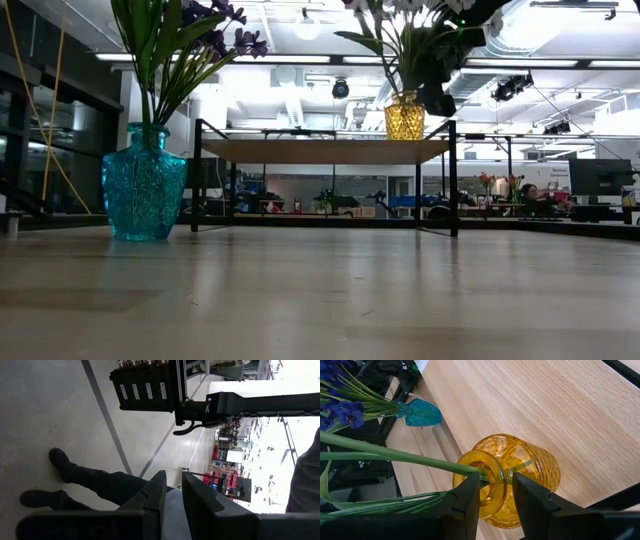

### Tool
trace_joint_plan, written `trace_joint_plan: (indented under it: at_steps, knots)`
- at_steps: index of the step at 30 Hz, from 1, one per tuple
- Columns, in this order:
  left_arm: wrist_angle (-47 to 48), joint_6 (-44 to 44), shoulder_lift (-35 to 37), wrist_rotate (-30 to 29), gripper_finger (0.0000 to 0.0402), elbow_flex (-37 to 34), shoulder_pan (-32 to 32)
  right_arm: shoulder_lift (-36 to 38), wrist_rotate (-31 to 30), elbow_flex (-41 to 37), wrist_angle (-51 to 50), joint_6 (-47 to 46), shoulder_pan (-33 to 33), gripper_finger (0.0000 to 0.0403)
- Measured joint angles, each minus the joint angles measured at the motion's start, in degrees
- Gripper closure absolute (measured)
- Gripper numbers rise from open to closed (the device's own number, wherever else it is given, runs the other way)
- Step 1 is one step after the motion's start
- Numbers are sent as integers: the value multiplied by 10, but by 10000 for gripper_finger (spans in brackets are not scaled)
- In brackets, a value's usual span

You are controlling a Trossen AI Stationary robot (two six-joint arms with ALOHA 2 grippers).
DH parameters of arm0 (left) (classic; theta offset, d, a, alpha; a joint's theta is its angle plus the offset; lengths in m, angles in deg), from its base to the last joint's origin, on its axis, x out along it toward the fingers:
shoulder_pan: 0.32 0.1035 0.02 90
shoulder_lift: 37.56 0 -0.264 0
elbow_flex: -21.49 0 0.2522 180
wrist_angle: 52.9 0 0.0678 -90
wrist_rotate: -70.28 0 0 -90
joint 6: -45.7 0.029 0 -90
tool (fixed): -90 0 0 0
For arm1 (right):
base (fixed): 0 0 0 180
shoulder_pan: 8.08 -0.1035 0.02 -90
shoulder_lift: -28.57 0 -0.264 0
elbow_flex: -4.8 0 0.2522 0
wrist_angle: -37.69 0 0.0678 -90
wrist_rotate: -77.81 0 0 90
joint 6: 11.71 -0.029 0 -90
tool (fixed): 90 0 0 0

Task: Pick and place flowers into a vace then onto a shelf
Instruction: Put the yellow vase on the shelf, then put the blue vase on the shelf

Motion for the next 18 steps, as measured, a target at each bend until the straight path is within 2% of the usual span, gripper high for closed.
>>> trace_joint_plan:
  at_steps: [18]
  knots:
    - [0,0,0,0,307,0,0,7,-9,0,4,0,8,307]
